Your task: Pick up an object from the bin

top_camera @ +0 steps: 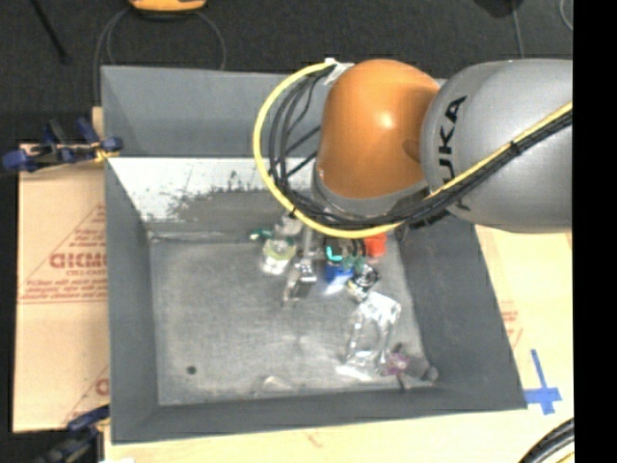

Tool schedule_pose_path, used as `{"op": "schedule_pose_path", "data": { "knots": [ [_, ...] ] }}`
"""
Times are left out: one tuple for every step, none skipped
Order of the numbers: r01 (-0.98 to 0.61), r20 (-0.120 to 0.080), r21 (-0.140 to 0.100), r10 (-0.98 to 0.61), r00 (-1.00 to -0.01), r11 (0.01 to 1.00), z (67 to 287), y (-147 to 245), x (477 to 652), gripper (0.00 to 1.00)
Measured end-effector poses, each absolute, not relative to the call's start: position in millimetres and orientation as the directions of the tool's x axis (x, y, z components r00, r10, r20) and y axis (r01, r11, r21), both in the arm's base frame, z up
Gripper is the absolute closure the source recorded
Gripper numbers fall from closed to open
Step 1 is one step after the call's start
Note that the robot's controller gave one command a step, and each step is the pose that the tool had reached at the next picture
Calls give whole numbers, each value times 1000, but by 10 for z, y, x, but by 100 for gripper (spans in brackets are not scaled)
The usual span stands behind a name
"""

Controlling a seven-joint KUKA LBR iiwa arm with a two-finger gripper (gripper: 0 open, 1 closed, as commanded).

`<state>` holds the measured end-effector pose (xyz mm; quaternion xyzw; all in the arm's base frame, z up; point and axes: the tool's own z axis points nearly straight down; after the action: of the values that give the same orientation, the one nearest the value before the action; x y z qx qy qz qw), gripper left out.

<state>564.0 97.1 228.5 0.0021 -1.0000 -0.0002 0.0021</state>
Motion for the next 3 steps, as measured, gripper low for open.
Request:
{"op": "schedule_pose_path", "data": {
  "knots": [
    [69, -15, 1, 69, -998, 998, 869, 430, 6299, 0],
    [-250, -7, -3, -250, -968, 968, 1021, 219, 6473, 0],
    [15, -2, 0, 15, -1000, 1000, 1007, 92, 6200, 0]
  ]
}}
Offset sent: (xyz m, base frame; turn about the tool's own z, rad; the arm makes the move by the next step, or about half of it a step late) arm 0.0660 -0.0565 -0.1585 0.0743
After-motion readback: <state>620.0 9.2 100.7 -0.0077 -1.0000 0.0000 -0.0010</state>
